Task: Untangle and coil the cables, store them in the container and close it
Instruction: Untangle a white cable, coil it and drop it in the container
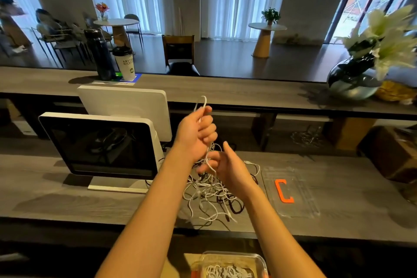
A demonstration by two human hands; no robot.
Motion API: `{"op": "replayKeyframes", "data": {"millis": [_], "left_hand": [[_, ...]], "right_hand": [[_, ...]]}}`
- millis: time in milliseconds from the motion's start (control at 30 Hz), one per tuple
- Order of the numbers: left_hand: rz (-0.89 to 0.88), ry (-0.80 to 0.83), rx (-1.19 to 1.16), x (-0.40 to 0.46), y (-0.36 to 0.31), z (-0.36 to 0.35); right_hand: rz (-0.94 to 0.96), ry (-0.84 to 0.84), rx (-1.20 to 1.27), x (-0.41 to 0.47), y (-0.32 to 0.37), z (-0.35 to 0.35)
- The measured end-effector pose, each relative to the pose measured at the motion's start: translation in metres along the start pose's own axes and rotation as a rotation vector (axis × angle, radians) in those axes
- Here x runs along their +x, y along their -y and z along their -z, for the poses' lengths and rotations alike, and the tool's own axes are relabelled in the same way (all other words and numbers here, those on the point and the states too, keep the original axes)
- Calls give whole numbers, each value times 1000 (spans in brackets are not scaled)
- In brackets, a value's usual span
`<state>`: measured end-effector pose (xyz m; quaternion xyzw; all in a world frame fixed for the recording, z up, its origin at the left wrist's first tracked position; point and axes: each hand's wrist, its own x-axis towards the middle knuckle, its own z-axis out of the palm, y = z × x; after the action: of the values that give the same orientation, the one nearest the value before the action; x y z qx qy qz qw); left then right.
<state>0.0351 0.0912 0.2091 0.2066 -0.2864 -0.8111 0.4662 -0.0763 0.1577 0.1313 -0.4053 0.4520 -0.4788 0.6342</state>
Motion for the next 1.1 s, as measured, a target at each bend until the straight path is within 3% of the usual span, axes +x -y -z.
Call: {"op": "replayKeyframes", "data": {"millis": [167, 233, 333, 467, 600, 733, 867, 1000, 1100], "left_hand": [[-148, -125, -134, 17, -26, 4], [-175, -195, -70, 17, -24, 8], [-57, -233, 204, 11, 0, 18], [209, -142, 792, -8, 44, 32], [187, 0, 954, -35, 57, 33], [74, 109, 1194, -49, 53, 37], [48, 153, 941, -57, 50, 42], [29, 55, 827, -54, 50, 50], [39, -28, 686, -52, 50, 56]], "right_hand": [[132, -118, -165, -11, -1, 4], [189, -168, -66, -12, 0, 8], [289, -240, 118, -10, 7, 2], [364, -359, 243, -6, 19, -2], [355, -506, 241, -6, 25, 2], [260, -571, 37, -11, 17, 8], [192, -714, -325, -18, -2, 18], [333, -388, -308, -28, -15, 14], [347, -252, -364, -34, -13, 15]]}}
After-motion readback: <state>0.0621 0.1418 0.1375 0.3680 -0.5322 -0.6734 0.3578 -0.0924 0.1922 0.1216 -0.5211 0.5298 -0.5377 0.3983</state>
